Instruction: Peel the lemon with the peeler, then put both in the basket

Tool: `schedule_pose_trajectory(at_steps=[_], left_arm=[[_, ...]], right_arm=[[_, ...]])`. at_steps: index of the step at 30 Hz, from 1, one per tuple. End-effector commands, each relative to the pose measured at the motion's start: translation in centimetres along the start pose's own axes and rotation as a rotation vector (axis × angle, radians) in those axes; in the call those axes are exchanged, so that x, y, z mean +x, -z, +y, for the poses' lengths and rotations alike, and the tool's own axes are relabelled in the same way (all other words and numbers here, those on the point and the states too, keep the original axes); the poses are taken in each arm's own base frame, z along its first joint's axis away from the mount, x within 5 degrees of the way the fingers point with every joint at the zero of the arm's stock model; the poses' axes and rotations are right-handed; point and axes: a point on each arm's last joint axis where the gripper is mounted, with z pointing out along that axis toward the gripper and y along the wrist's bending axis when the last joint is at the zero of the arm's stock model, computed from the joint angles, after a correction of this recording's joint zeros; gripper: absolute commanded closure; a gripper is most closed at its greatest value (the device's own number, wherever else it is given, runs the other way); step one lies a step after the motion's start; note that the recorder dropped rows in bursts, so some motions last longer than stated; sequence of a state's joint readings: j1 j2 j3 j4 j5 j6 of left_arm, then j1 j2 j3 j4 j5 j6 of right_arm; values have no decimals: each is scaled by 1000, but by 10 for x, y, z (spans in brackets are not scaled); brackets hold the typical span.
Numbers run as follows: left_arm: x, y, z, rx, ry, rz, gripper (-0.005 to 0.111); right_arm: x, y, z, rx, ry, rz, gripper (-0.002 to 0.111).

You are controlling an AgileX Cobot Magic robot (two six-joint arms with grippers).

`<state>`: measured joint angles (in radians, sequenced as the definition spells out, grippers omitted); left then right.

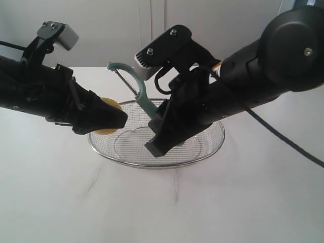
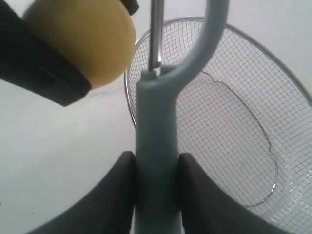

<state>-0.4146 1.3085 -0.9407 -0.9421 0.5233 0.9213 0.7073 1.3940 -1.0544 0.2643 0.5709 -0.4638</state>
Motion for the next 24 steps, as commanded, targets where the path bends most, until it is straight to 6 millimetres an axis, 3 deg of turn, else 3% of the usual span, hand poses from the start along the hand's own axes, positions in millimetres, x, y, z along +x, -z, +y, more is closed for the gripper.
schedule_pose_trajectory(at_steps=[1, 9, 12, 15, 24], left_arm=[[0, 1, 1, -10, -3, -3, 107], [1, 1, 1, -15, -5, -2, 107], [1, 1, 0, 0, -121, 7, 107], [2, 1, -5, 55, -305, 8, 107], [-1, 2, -11, 114, -324, -35, 107]], right_arm=[[-5, 22, 2, 14, 19, -55, 108], [-7, 57, 2, 89, 70, -118, 108], [-5, 59, -4, 155, 50, -102, 108], [2, 53, -10, 229, 47, -84, 108], [19, 11, -13, 231, 52, -36, 108]])
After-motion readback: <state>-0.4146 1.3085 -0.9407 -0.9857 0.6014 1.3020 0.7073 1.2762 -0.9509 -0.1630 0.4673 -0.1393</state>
